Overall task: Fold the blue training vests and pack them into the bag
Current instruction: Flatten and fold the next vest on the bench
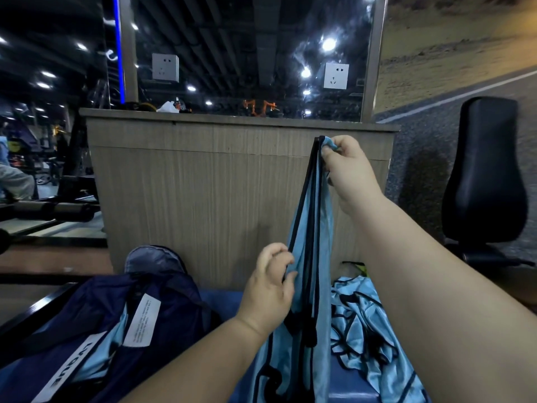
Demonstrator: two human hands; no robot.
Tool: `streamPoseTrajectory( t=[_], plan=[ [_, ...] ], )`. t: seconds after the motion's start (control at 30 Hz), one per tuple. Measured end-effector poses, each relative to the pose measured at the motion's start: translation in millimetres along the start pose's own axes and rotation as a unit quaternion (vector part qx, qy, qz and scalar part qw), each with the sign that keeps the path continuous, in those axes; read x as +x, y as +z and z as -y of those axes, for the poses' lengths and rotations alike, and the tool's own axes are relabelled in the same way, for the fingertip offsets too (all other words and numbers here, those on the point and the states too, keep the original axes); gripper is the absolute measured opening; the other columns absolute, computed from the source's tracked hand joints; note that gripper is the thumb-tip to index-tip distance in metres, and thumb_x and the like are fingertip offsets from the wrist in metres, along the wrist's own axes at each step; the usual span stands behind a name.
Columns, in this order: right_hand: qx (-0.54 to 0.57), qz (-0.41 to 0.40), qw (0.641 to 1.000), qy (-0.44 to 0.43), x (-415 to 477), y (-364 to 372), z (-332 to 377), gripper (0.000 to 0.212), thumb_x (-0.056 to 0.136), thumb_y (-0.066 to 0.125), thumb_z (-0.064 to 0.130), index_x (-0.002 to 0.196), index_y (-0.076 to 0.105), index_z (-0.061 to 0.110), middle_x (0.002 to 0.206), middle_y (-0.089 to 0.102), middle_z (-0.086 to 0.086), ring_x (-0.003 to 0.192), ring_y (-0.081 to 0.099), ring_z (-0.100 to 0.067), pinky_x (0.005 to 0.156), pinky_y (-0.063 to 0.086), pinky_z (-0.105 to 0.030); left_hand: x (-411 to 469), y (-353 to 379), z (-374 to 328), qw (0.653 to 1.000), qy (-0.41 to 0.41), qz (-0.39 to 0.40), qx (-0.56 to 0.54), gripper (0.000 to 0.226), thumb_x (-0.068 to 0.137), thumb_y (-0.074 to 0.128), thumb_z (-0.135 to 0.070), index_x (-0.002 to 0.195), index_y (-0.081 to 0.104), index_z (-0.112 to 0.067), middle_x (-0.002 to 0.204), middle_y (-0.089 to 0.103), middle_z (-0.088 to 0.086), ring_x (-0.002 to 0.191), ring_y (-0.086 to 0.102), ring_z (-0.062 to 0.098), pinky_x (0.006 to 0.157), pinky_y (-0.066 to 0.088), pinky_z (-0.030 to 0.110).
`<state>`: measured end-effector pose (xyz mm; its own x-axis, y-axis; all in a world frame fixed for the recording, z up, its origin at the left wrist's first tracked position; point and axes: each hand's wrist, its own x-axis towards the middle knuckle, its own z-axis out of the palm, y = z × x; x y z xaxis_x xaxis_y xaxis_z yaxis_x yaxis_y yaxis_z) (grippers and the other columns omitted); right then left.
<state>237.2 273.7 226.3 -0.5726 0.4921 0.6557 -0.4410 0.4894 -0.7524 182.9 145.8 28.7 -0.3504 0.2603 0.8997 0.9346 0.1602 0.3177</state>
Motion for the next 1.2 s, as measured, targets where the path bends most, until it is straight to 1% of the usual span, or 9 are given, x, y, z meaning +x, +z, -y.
streamPoseTrajectory(
  t=[0.1, 0.2, 0.3, 0.43, 0.7, 0.9, 0.97, 1.07, 1.2],
  plan=[
    [0.059, 0.008, 0.998, 0.011, 0, 1, 1, 0.013, 0.1, 0.049, 0.018, 0.091, 0.053, 0.027, 0.081, 0.054, 0.005, 0.07, 0.05, -0.009, 0.067, 0.043, -0.029, -11, 7, 6, 0.999, -0.002, -0.001, 0.034, 0.024, 0.089, 0.041, -0.015, 0.104, 0.057, -0.025, 0.124, 0.04, -0.003, 0.104, 0.05, 0.008, 0.087, 0.049, 0.021],
    [0.08, 0.013, 0.997, 0.021, -2, 3, 1, 0.013, 0.1, 0.048, 0.017, 0.093, 0.054, 0.026, 0.08, 0.054, 0.005, 0.066, 0.05, -0.007, 0.066, 0.044, -0.028, -16, 10, 3, 0.998, -0.06, 0.013, 0.013, 0.03, 0.092, 0.045, -0.019, 0.114, 0.065, -0.023, 0.131, 0.04, -0.006, 0.107, 0.056, 0.017, 0.092, 0.05, 0.028],
    [0.084, 0.019, 0.996, 0.024, -3, 5, 0, 0.012, 0.1, 0.048, 0.018, 0.095, 0.054, 0.025, 0.08, 0.055, 0.005, 0.066, 0.05, -0.007, 0.066, 0.045, -0.029, -16, 13, -6, 0.995, -0.098, 0.016, 0.008, 0.041, 0.092, 0.043, -0.047, 0.116, 0.067, -0.026, 0.132, 0.037, -0.016, 0.11, 0.053, 0.013, 0.09, 0.05, 0.034],
    [0.091, 0.026, 0.995, 0.024, -5, 8, -1, 0.011, 0.1, 0.049, 0.018, 0.095, 0.055, 0.025, 0.082, 0.057, 0.002, 0.069, 0.053, -0.011, 0.068, 0.046, -0.033, -10, 14, -18, 0.99, -0.142, 0.001, 0.023, 0.048, 0.087, 0.04, -0.055, 0.116, 0.067, -0.027, 0.135, 0.041, -0.01, 0.115, 0.041, 0.003, 0.094, 0.049, 0.04],
    [0.113, 0.046, 0.992, 0.018, -11, 15, 0, 0.011, 0.1, 0.049, 0.016, 0.094, 0.055, 0.022, 0.08, 0.057, 0.004, 0.068, 0.054, -0.009, 0.066, 0.047, -0.029, 16, 13, -26, 0.964, -0.249, 0.041, 0.087, 0.033, 0.08, 0.074, -0.04, 0.107, 0.058, -0.028, 0.137, 0.037, -0.009, 0.127, 0.04, 0.016, 0.104, 0.035, 0.033],
    [0.088, 0.013, 0.996, 0.006, -4, 8, -2, 0.01, 0.097, 0.051, 0.022, 0.09, 0.054, 0.028, 0.086, 0.058, 0.001, 0.077, 0.053, -0.014, 0.072, 0.046, -0.035, 17, 8, -7, 0.975, -0.214, 0.014, 0.057, 0.018, 0.087, 0.067, -0.026, 0.103, 0.066, -0.019, 0.118, 0.045, -0.012, 0.101, 0.052, 0.013, 0.081, 0.048, 0.033],
    [0.072, -0.026, 0.997, 0.007, 0, 4, -4, 0.008, 0.094, 0.053, 0.026, 0.088, 0.054, 0.032, 0.091, 0.061, -0.001, 0.083, 0.055, -0.019, 0.078, 0.048, -0.041, 12, 5, -5, 0.982, -0.187, -0.009, 0.005, 0.009, 0.09, 0.063, -0.023, 0.097, 0.065, -0.017, 0.106, 0.043, -0.017, 0.089, 0.052, 0.004, 0.072, 0.045, 0.02],
    [0.056, -0.087, 0.994, 0.019, 3, 1, -5, 0.015, 0.098, 0.051, 0.025, 0.086, 0.05, 0.032, 0.09, 0.06, 0.0, 0.08, 0.054, -0.016, 0.075, 0.048, -0.039, 4, 1, -8, 0.989, -0.13, 0.0, -0.069, 0.01, 0.093, 0.051, -0.025, 0.099, 0.058, -0.024, 0.106, 0.047, -0.019, 0.096, 0.05, -0.006, 0.079, 0.038, 0.005],
    [0.049, -0.127, 0.991, 0.014, 2, 6, -7, 0.018, 0.1, 0.052, 0.024, 0.084, 0.047, 0.031, 0.086, 0.057, 0.003, 0.077, 0.052, -0.012, 0.071, 0.046, -0.032, -4, 5, -14, 0.99, -0.092, 0.072, -0.084, 0.032, 0.089, 0.039, -0.023, 0.116, 0.038, -0.04, 0.098, 0.059, -0.009, 0.084, 0.057, 0.01, 0.079, 0.049, 0.028]
  ],
)
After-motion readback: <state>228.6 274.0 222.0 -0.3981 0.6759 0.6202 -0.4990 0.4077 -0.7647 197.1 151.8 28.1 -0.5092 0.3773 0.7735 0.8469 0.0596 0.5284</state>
